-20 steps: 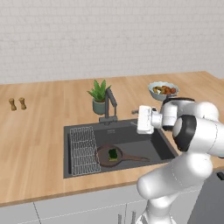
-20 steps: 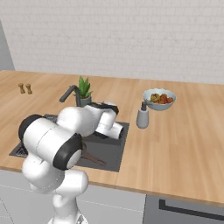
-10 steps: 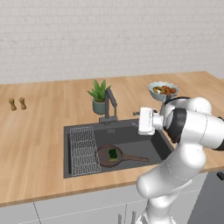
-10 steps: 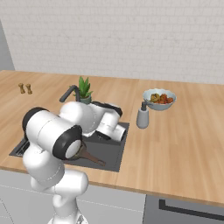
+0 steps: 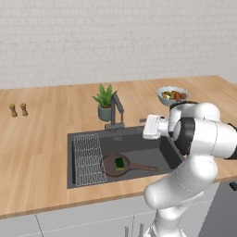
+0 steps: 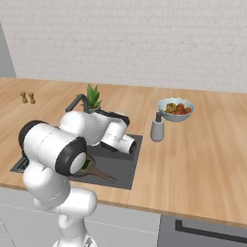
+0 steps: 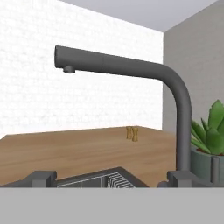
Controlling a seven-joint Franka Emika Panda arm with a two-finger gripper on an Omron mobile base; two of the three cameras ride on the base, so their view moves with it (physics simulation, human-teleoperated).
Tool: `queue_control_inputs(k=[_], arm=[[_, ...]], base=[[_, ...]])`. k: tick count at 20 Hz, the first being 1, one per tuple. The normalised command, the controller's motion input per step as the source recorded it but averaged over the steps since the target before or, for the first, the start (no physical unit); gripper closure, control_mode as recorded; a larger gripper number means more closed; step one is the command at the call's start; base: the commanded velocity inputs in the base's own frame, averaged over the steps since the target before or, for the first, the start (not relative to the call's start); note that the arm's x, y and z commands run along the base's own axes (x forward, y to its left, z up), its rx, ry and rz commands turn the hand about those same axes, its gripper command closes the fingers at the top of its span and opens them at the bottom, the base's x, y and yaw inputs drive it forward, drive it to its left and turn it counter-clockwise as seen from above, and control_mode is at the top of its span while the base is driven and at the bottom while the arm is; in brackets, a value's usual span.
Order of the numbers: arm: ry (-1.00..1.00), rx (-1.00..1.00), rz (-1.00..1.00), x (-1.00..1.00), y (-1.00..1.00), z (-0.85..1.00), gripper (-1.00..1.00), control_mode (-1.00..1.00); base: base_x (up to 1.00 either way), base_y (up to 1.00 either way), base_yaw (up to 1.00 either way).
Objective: Pick the pan and sponge and place them into the sink. Then turn on the water.
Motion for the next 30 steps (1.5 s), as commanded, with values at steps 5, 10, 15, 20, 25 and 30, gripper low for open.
queue_control_inputs(k=[5, 10, 15, 20, 25, 30], arm=[[0.06, -0.03, -0.02, 0.21, 0.07, 0.02, -1.00, -1.00], [0.00, -0.02, 0.00, 0.30, 0.00, -0.01, -1.00, -1.00], [0.00, -0.01, 0.00, 0.21, 0.00, -0.07, -1.00, -1.00], [0.00, 0.00, 0.00, 0.09, 0.00, -0.06, -1.00, -1.00], [0.00, -0.03, 0.00, 0.04, 0.06, -0.02, -1.00, -1.00], [0.00, -0.06, -0.02, 0.17, 0.20, 0.00, -1.00, -1.00]], base=[[0.00, 0.00, 0.00], [0.00, 0.00, 0.00], [0.00, 0.00, 0.00], [0.00, 0.00, 0.00], [0.00, 0.00, 0.00], [0.00, 0.00, 0.00]])
